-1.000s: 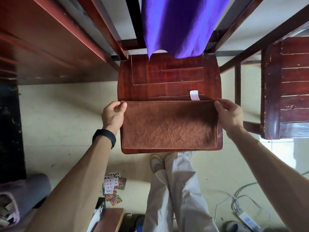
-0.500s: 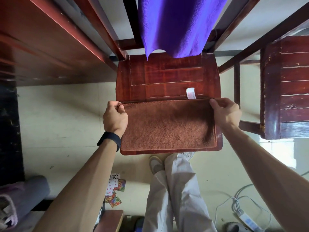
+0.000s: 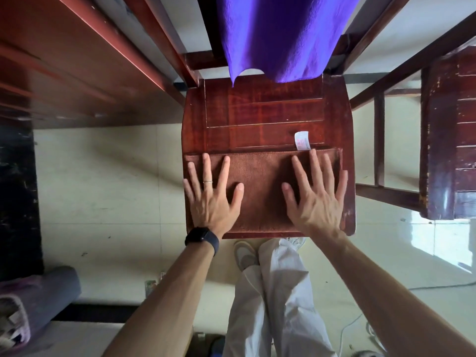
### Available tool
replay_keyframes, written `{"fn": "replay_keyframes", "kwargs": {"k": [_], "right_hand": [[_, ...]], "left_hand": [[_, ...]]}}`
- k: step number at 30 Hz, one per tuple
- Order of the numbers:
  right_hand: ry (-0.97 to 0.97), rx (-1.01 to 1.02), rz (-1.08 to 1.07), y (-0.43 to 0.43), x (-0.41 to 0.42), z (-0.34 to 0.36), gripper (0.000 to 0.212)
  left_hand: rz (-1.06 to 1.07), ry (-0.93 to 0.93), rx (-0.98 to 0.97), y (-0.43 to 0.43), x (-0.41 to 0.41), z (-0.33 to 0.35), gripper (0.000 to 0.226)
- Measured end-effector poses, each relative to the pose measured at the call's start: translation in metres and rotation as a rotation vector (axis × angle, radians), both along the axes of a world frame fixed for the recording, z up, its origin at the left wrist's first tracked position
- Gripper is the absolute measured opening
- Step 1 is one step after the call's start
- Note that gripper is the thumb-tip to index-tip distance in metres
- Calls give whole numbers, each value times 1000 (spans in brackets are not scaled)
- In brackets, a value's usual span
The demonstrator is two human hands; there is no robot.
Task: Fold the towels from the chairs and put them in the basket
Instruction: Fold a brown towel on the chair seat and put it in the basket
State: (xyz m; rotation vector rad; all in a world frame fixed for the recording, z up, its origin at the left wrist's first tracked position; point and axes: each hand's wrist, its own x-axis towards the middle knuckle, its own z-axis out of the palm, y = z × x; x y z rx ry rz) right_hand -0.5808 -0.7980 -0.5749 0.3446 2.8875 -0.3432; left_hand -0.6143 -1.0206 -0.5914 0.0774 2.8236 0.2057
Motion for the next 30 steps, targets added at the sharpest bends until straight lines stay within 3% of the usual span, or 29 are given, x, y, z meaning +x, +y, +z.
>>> {"fn": "replay_keyframes", "kwargs": {"k": [7,11,15,21,25,27,30], "right_hand": [[-46,55,-75,44,-3,-20,70],[-77,102,-182,44,18,-5,72],[-203,94,-238,32,57,19,77],[-228,54,-247,4,96,38,72],[-283,-68,-281,-2,105,47,61],[-328,-219,-349,6,103,48,48],[-236,-386,-456,19,94,47,32]], "left_hand": [[-10,23,-16,-7,-9,-9,85],[-184,43,-35,1,-56,-1,81],[-333,32,-77,39,-104,18,78],[-404,-50,-61,116,-119,29,77],[-319,-33,104,136,-99,29,68],[-199,35,216,124,-73,31,65],[26,73,306,91,-16,35,64]]}}
